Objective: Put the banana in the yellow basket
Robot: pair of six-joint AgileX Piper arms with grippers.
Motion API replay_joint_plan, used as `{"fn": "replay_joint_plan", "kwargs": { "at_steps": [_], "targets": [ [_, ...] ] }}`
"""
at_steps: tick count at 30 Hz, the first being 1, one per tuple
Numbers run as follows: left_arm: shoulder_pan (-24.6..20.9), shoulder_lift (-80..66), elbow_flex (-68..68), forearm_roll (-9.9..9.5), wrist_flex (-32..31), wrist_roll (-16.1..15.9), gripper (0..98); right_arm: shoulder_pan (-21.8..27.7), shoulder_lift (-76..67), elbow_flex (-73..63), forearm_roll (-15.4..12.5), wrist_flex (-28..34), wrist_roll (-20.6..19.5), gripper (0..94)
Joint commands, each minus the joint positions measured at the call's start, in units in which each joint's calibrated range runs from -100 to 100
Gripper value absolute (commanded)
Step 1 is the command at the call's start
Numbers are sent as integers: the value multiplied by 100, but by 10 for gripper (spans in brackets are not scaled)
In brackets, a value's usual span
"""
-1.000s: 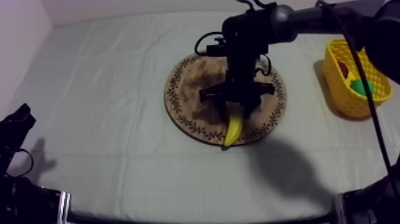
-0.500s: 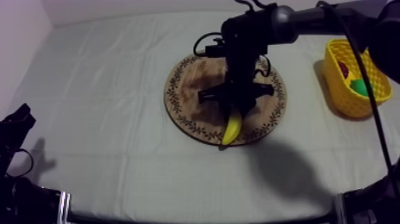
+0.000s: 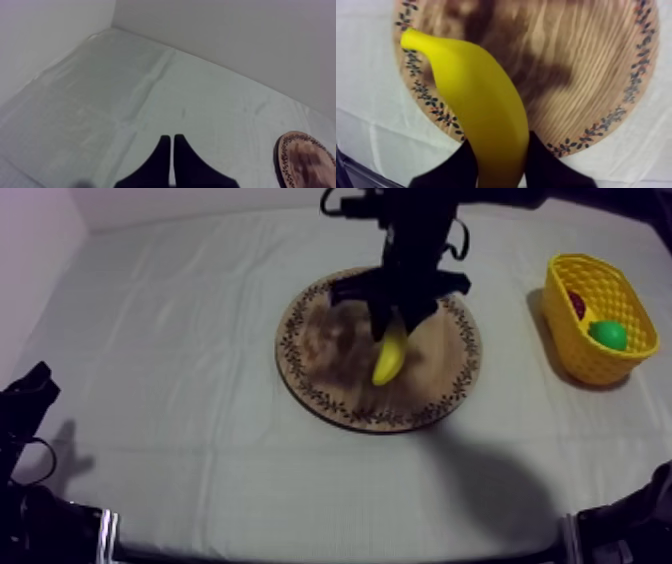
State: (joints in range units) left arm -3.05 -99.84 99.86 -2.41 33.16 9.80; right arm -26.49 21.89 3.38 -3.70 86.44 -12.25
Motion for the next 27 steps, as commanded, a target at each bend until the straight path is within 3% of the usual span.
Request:
{"fn": "replay_joint_plan", "kwargs": {
  "at_steps": [1, 14, 27],
  "targets": [
    [-2, 2, 3, -1, -1, 0, 1, 4, -283, -99, 17, 146, 55, 175],
    [-2, 2, 3, -1, -1, 0, 1, 142, -1300, -1208, 244, 958, 435, 176],
    [-2, 2, 3, -1, -1, 0, 1, 525, -1680, -1130, 506, 973, 837, 177]
  ]
}}
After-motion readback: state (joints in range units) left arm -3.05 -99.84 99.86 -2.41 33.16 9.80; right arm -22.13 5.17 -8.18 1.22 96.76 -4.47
